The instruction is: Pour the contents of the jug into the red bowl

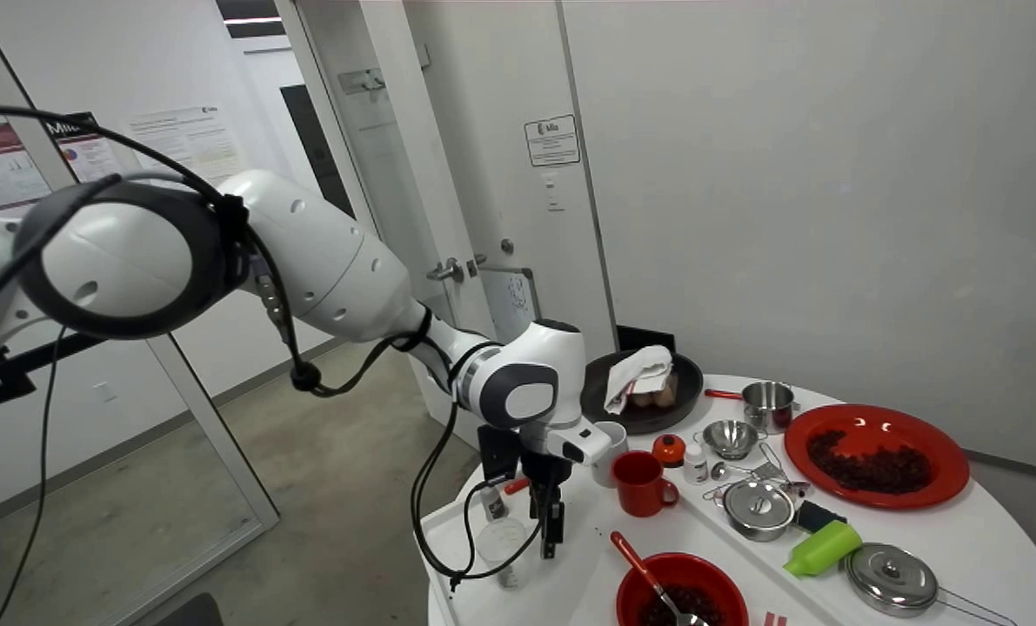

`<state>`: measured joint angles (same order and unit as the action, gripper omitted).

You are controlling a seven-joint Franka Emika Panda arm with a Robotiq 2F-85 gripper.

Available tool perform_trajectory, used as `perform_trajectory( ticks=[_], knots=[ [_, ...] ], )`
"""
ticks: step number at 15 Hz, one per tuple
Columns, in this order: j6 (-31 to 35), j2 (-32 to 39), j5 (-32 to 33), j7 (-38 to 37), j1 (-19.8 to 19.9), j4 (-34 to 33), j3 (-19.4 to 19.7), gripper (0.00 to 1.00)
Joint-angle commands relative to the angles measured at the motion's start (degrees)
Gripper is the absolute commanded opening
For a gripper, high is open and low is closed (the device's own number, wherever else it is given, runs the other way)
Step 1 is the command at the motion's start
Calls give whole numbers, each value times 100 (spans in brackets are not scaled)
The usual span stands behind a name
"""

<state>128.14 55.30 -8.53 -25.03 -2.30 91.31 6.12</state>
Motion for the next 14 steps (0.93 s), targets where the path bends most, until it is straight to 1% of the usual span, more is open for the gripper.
perform_trajectory(
  ticks=[1, 2, 3, 4, 5, 7, 8, 10, 13, 14],
  knots=[
    [20, 248, -55, -70, 40, -281, -21, 100],
    [28, 272, -69, -53, 52, -300, -35, 95],
    [36, 291, -79, -44, 59, -315, -44, 79],
    [50, 305, -90, -38, 65, -324, -53, 71],
    [58, 317, -100, -22, 75, -338, -65, 68],
    [62, 327, -120, -3, 92, -354, -87, 54],
    [62, 325, -128, 4, 101, -356, -96, 45],
    [60, 303, -159, 18, 125, -346, -118, 30],
    [31, 206, -281, 85, 212, -289, -206, 8],
    [20, 164, -338, 109, 250, -262, -241, 7]
  ],
)
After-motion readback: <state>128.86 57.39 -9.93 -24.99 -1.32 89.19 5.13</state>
